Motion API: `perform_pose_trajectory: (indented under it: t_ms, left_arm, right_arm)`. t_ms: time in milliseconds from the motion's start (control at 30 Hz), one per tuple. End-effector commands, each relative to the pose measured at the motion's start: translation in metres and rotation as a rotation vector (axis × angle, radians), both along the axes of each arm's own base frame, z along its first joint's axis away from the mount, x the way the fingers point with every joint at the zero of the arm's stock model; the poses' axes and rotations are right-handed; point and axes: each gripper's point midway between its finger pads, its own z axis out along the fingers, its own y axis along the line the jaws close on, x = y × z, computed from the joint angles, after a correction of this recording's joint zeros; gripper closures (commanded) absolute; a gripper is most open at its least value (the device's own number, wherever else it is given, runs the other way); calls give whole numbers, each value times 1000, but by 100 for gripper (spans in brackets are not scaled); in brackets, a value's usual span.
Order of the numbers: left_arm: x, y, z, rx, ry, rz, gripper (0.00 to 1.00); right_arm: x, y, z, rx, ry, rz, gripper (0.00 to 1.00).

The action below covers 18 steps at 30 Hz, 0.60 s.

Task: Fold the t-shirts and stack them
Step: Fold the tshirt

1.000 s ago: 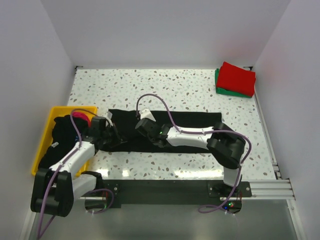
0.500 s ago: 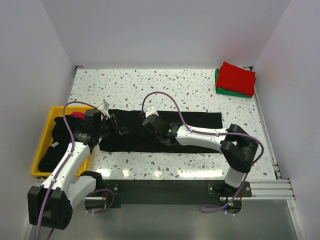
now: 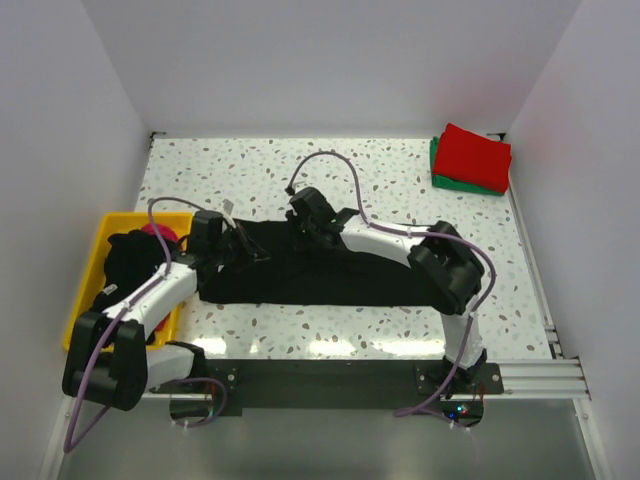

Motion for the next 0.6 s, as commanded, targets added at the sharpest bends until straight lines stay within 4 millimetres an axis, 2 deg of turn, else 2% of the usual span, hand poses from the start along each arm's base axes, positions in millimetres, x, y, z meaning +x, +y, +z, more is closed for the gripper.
perform_pose_trajectory:
  t_ms: [0,33,167,300,367,433,500,567]
  left_arm:
    - [11,11,-12,29,-20,100,100]
    - [9,15,-18,41,0,127,100]
    - [-5,35,-52,116,79,222,100]
    - [-12,53,-74,180,138,319,100]
    - [-15,60,-80,208,157,349,100]
    - [-15,65,-83,221,171,369,100]
    - [-11,72,-84,259,179,402,100]
    - [-4,80,-79,293,193,442,99]
  right_arm:
    - [-6,16,-12,29,51,20,79]
    - [-6,9,-27,-7,61,0,80]
    - [-11,-8,-58,-75,83,-32,80]
    - [-17,-13,-72,-107,107,-18,79]
    - [-16,-11,-64,-96,99,-9,79]
    - [-15,-10,-51,-88,83,-2,72]
    - [-13,-11,-29,-66,68,5,66]
    - [-3,-17,-5,-27,52,-12,58]
